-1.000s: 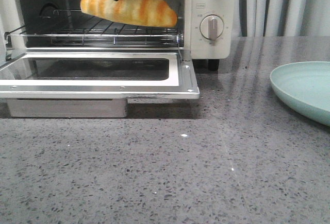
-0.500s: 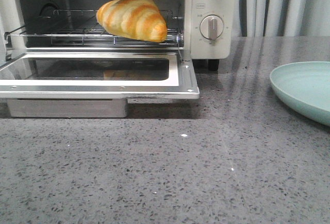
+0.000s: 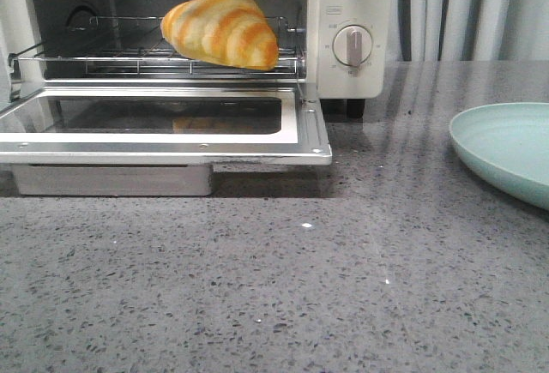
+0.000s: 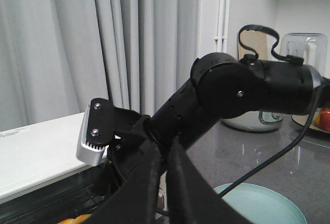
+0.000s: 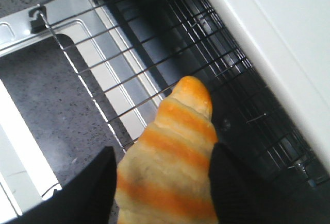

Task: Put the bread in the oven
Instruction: 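Open the right gripper and withdraw it out of the oven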

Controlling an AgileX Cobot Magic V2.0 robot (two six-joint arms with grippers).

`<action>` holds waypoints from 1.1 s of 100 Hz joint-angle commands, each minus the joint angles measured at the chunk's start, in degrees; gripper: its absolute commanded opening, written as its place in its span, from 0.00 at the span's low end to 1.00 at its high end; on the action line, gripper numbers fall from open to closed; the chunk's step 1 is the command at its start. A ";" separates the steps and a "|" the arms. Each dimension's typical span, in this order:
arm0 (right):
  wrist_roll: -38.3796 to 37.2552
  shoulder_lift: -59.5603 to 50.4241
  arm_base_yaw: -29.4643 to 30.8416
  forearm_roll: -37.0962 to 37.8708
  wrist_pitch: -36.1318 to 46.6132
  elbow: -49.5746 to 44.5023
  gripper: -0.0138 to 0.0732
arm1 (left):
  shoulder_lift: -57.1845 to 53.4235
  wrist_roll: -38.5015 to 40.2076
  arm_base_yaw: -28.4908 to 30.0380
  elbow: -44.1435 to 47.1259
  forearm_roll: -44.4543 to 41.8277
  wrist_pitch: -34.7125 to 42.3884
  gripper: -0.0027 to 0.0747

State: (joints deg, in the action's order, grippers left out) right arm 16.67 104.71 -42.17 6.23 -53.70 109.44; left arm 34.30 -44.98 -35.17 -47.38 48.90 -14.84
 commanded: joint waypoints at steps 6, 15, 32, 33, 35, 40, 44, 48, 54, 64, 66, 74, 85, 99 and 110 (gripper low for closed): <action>-0.25 -6.16 -0.48 -0.16 2.01 1.98 0.36 | 0.45 0.23 -0.40 -1.92 0.76 2.85 0.01; -0.25 -7.53 -0.60 -0.87 0.96 1.98 0.31 | 0.45 0.13 -0.40 -1.92 0.71 2.85 0.01; -0.25 -10.10 -0.60 -0.98 -1.82 1.98 0.23 | 0.45 0.13 -0.40 -1.92 -1.15 2.85 0.01; -0.25 -10.26 -0.60 -0.98 -1.82 1.98 0.23 | 0.45 0.13 -0.40 -1.92 -1.39 2.85 0.01; -0.25 -10.61 -0.60 -0.98 -1.82 1.98 0.22 | 0.45 0.13 -0.40 -1.92 -1.58 3.01 0.01; -0.32 -11.75 -0.60 -1.10 -1.29 1.98 0.20 | 0.35 0.13 -0.40 -1.92 -1.69 3.29 0.01; -0.47 -12.85 -0.60 -1.10 -0.43 1.98 0.18 | 0.22 0.13 -0.40 -1.92 -2.22 3.81 0.01; -0.47 -13.80 -0.60 -1.10 0.51 1.98 0.18 | -0.19 0.13 -0.40 -1.92 -3.09 4.56 0.01; -0.89 -15.63 -0.60 -1.10 1.80 1.98 0.18 | -1.16 0.13 -0.40 -1.92 -3.75 6.01 0.01; -1.32 -18.02 -0.60 -0.19 2.44 1.98 0.18 | -2.94 0.13 -0.30 -1.45 -5.64 8.76 0.01; -1.32 -18.52 -0.60 0.29 2.44 1.98 0.18 | -3.46 0.13 -0.30 -1.09 -5.65 9.48 0.01; -1.97 -19.93 -0.60 2.41 2.32 1.88 0.18 | -4.77 0.13 -0.30 0.41 -6.68 11.92 0.01; -2.81 -21.49 -0.60 5.96 2.20 1.76 0.18 | -6.43 0.13 0.38 3.25 -8.72 14.84 0.01; -4.58 -23.55 -0.60 9.56 2.07 1.66 0.18 | -7.86 0.13 3.74 5.86 -9.47 15.65 0.01; -5.31 -25.74 -0.49 12.75 3.18 0.30 0.18 | -8.70 0.13 7.10 7.02 -9.72 16.02 0.01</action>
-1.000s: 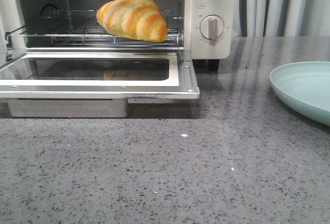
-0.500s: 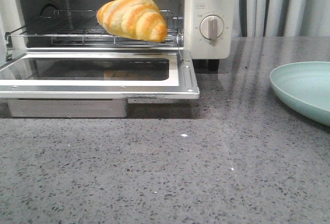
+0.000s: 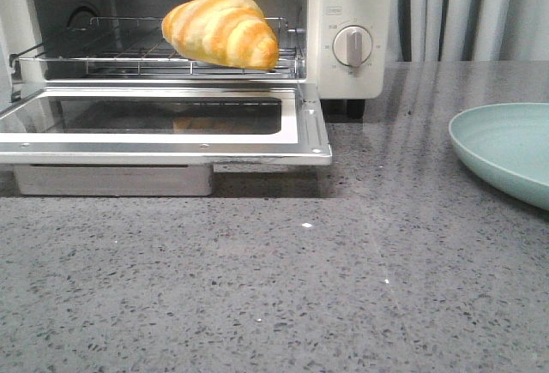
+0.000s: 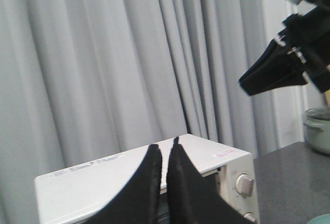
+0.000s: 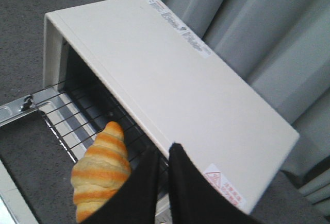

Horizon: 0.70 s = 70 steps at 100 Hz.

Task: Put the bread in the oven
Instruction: 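Open the right gripper and withdraw it out of the oven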

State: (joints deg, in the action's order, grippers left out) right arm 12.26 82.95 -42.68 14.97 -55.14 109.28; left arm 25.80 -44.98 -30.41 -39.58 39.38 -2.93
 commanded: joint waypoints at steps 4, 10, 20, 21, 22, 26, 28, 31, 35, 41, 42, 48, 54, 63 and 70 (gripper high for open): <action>-1.97 -5.02 0.02 5.23 5.04 -0.14 0.18 | -0.60 0.13 3.58 -0.62 -0.29 4.11 0.01; -3.66 -6.41 0.02 7.36 5.18 -1.24 0.18 | -1.16 0.13 5.75 -0.28 -0.29 4.11 0.01; -5.33 -9.80 0.02 9.40 5.41 -3.62 0.18 | -2.17 0.13 8.68 0.17 -0.29 3.35 0.01; -5.43 -10.07 0.02 9.69 5.42 -4.06 0.18 | -2.26 0.13 9.06 0.17 -0.29 2.93 0.01; -5.56 -10.35 0.02 9.81 5.56 -4.30 0.18 | -2.42 0.13 9.26 0.17 -0.29 2.93 0.01; -5.69 -12.09 0.02 10.21 6.09 -5.77 0.18 | -2.65 0.13 10.29 0.17 -0.29 2.12 0.01; -5.96 -13.02 0.02 10.60 6.38 -6.56 0.18 | -2.77 0.13 10.75 0.17 -0.29 1.64 0.01; -7.00 -14.33 0.02 11.23 6.65 -7.61 0.18 | -3.00 0.13 11.31 0.23 -0.29 1.12 0.01; -8.53 -16.42 0.02 12.42 6.65 -9.32 0.18 | -3.16 0.13 12.04 0.55 -0.29 0.89 0.01; -10.66 -19.42 0.02 14.22 6.65 -12.11 0.18 | -3.67 0.13 12.75 1.23 -0.29 0.89 0.01; -10.85 -20.24 0.02 14.71 6.65 -12.87 0.18 | -3.82 0.13 12.87 1.37 -0.29 0.89 0.01; -11.57 -23.48 0.02 16.30 7.10 -16.24 0.18 | -4.37 0.13 12.98 2.19 -0.29 1.03 0.01; -13.88 -27.29 0.02 17.89 7.31 -20.21 0.18 | -4.91 0.13 12.98 2.88 -0.29 1.18 0.01; -18.47 -33.36 0.02 21.95 7.31 -26.36 0.18 | -5.76 0.13 12.98 4.06 -0.29 1.88 0.01; -21.14 -38.09 0.02 24.45 7.31 -31.22 0.18 | -6.23 0.13 12.98 4.62 -0.62 2.22 0.01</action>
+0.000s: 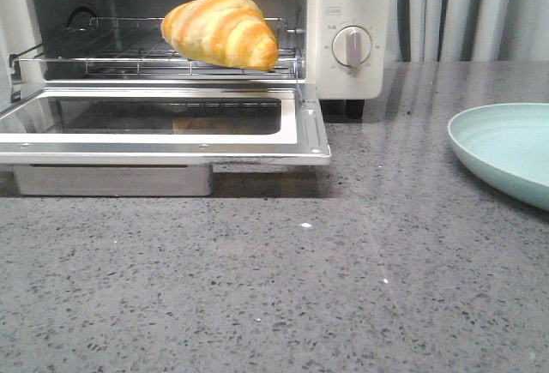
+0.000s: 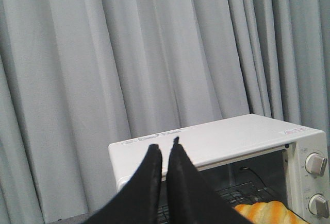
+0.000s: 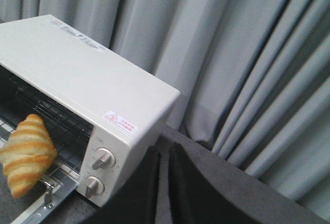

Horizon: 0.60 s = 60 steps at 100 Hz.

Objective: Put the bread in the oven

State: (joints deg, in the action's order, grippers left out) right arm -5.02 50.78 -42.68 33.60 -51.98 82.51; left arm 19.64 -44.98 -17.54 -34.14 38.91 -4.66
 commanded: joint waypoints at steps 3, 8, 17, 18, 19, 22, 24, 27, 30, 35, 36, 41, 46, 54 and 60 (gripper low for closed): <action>-4.79 -7.80 0.02 6.47 4.14 -6.37 0.18 | -0.36 0.13 0.12 -0.57 -0.75 3.94 0.01; -6.20 -10.92 0.02 7.45 4.14 -9.62 0.18 | -0.76 0.13 0.12 -0.13 -1.68 4.27 0.01; -7.25 -16.31 0.02 8.43 3.80 -15.25 0.18 | -1.39 0.13 0.12 0.81 -2.10 5.96 0.01; -7.25 -17.08 0.02 8.43 3.86 -15.64 0.18 | -1.54 0.13 0.12 0.78 -2.10 6.35 0.01; -7.25 -17.46 0.02 8.56 3.65 -16.40 0.18 | -1.56 0.13 0.12 0.95 -2.10 6.52 0.01; -7.92 -18.88 0.02 8.84 3.20 -17.87 0.18 | -1.86 0.13 0.12 1.23 -2.10 7.09 0.01; -8.64 -19.88 0.02 9.31 2.79 -18.94 0.18 | -1.98 0.13 0.12 1.46 -2.10 7.32 0.01; -9.38 -21.19 0.02 9.94 2.11 -20.29 0.18 | -2.10 0.13 0.12 1.59 -2.10 7.58 0.01; -9.74 -22.73 0.02 10.57 1.29 -21.80 0.18 | -2.26 0.13 0.12 1.81 -2.10 7.58 0.01; -10.12 -24.84 0.02 11.13 0.04 -23.74 0.18 | -2.65 0.13 0.12 2.15 -2.10 7.72 0.01; -10.29 -25.15 0.02 11.29 -0.06 -24.01 0.18 | -2.66 0.13 0.12 2.17 -2.24 7.72 0.01; -10.89 -27.36 0.02 11.61 -0.24 -25.74 0.18 | -3.23 0.13 0.12 2.71 -2.70 7.84 0.01; -11.20 -29.87 0.02 11.86 0.20 -27.34 0.18 | -3.69 0.13 0.12 3.11 -3.49 7.84 0.01; -11.64 -33.05 0.02 11.86 0.42 -29.73 0.18 | -4.63 0.13 0.12 3.83 -3.61 7.84 0.01; -11.64 -35.10 0.02 11.86 0.42 -30.92 0.18 | -5.04 0.13 0.12 3.97 -3.61 7.54 0.01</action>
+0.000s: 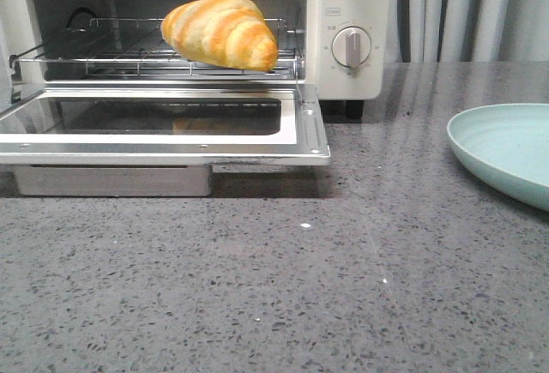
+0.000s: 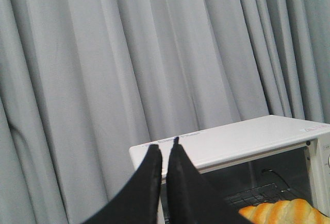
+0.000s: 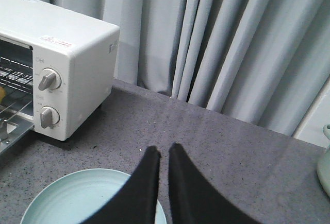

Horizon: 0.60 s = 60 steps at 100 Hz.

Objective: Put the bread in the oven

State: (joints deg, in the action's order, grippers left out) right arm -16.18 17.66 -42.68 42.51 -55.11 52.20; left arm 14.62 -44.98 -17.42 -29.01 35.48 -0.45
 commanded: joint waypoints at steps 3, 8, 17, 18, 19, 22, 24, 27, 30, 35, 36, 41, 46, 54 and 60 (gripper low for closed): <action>-0.49 -2.72 0.02 2.96 3.42 -1.14 0.18 | -0.22 0.13 -0.01 -1.15 -0.17 3.34 0.01; -0.49 -3.78 0.02 2.45 3.33 -1.62 0.18 | -0.23 0.13 -0.01 -1.15 -0.17 3.19 0.01; -0.49 -4.53 0.02 0.16 2.01 -1.71 0.18 | -0.23 0.13 -0.01 -1.15 -0.17 1.93 0.01; -0.49 -4.53 0.02 -0.03 1.58 -1.71 0.18 | -0.23 0.13 -0.01 -1.15 -0.05 1.71 0.01; -0.49 -4.53 0.02 -0.38 1.31 -1.71 0.18 | -0.23 0.13 -0.01 -1.15 0.10 1.58 0.01; -0.49 -4.53 0.02 -1.15 0.16 -1.71 0.18 | -0.23 0.13 -0.01 -1.15 0.49 1.14 0.01; -0.49 -4.53 0.02 -1.49 -0.71 -1.71 0.18 | -0.23 0.13 -0.01 -1.15 0.80 0.45 0.01; -0.49 -4.42 0.02 -1.71 -2.05 -1.71 0.18 | -0.23 0.13 -0.01 -1.15 0.94 0.45 0.01; -0.49 -4.42 0.02 -1.71 -3.00 -1.71 0.18 | -0.23 0.13 -0.01 -1.15 0.94 -0.11 0.01; -0.49 -4.42 0.02 -1.71 -4.15 -1.71 0.18 | -0.23 0.13 -0.01 -1.15 0.94 -0.11 0.01; -0.49 -4.42 0.02 -1.71 -4.26 -1.71 0.18 | -0.23 0.13 -0.01 -1.15 0.94 -0.11 0.01; -0.49 -4.42 0.02 -1.71 -5.35 -1.71 0.18 | -0.13 0.13 -0.01 -1.15 0.94 -0.11 0.01; -0.49 -4.42 0.02 -1.71 -6.43 -1.71 0.18 | -0.13 0.13 -0.01 -1.15 0.94 -0.11 0.01; -0.49 -4.42 0.02 -1.71 -6.83 -1.71 0.18 | -0.05 0.13 -0.01 -1.15 0.94 -0.11 0.01; -0.49 -4.42 0.02 -1.71 -6.72 -1.71 0.18 | -0.05 0.13 -0.01 -1.15 0.94 -0.11 0.01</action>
State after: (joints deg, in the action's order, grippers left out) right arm -16.30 12.20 -42.68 38.74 -64.96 49.54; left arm 13.72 -44.98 -17.42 -28.76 35.66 -3.44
